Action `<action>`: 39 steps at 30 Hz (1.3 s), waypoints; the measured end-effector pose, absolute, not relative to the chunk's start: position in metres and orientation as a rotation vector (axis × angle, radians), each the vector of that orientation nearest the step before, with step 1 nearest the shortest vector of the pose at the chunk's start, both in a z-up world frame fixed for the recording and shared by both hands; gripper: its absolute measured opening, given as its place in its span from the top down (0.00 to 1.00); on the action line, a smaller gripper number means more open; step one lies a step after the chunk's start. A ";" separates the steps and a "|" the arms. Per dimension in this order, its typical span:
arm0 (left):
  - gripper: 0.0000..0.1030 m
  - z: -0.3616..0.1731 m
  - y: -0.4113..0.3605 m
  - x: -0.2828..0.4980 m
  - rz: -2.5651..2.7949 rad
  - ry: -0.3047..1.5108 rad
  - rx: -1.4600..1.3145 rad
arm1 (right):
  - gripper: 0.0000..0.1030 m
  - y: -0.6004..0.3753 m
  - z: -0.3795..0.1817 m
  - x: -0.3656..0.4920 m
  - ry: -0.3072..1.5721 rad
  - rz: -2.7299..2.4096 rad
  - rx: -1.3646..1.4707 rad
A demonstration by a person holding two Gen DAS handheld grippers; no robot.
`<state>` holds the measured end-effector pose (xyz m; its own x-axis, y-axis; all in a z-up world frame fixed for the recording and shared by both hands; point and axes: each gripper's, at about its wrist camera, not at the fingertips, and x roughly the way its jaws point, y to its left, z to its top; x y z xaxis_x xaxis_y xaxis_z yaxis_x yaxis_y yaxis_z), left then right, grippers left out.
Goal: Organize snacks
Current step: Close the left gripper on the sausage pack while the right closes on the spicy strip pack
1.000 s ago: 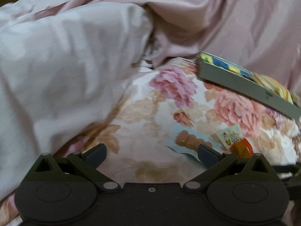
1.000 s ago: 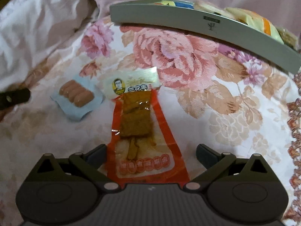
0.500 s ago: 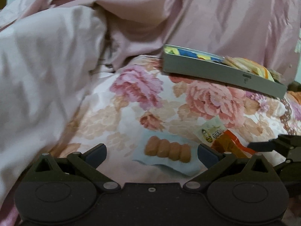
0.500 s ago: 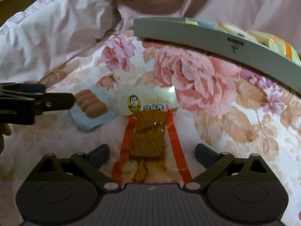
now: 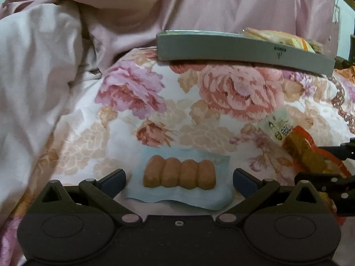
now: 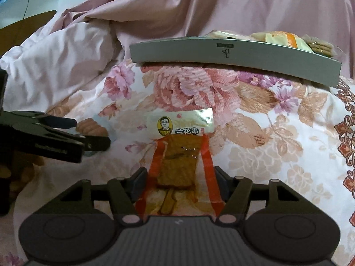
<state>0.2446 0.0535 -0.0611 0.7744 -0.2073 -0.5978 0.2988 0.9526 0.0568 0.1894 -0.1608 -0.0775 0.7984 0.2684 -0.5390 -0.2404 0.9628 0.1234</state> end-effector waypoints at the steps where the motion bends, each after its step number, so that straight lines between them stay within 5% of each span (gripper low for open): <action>1: 0.01 -0.062 0.053 0.246 -0.275 0.630 0.150 | 0.34 -0.159 -0.077 0.190 0.585 0.273 0.047; 16: 0.01 -0.063 0.054 0.250 -0.289 0.642 0.126 | 0.20 -0.142 -0.078 0.204 0.587 0.296 -0.018; 26: 0.18 -0.061 0.050 0.240 -0.238 0.621 0.144 | 0.27 -0.141 -0.078 0.202 0.586 0.277 -0.026; 39: 0.23 -0.052 0.049 0.204 -0.195 0.645 0.064 | 0.34 -0.147 -0.075 0.180 0.613 0.284 -0.006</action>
<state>0.2044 0.0489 -0.0521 0.7814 -0.1606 -0.6030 0.2004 0.9797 -0.0013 0.1804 -0.1472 -0.0746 0.7804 0.2614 -0.5681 -0.2648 0.9611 0.0784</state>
